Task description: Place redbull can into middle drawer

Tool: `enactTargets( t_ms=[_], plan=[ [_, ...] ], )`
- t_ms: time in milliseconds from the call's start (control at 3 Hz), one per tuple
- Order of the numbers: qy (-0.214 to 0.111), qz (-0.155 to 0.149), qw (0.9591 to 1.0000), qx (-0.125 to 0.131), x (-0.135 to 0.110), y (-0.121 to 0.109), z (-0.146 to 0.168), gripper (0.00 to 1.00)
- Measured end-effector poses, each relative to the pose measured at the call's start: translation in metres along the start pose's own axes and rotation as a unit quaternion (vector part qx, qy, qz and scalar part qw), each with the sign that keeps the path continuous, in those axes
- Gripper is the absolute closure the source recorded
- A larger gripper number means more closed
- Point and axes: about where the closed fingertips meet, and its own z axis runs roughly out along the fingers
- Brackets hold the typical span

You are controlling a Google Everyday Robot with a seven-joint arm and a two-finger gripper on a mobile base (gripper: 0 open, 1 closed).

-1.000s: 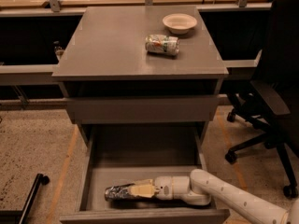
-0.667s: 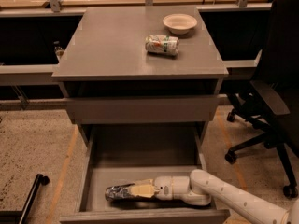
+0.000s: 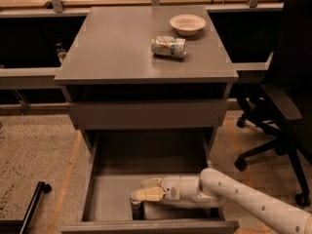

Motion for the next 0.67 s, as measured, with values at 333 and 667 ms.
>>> enactTargets(
  t_ms=[333,667],
  plan=[
    [0.001,-0.002,1.0000,0.000,-0.0018,0.0015,0.0009,0.00],
    [0.001,-0.002,1.0000,0.000,-0.0018,0.0015,0.0010,0.00]
  ],
)
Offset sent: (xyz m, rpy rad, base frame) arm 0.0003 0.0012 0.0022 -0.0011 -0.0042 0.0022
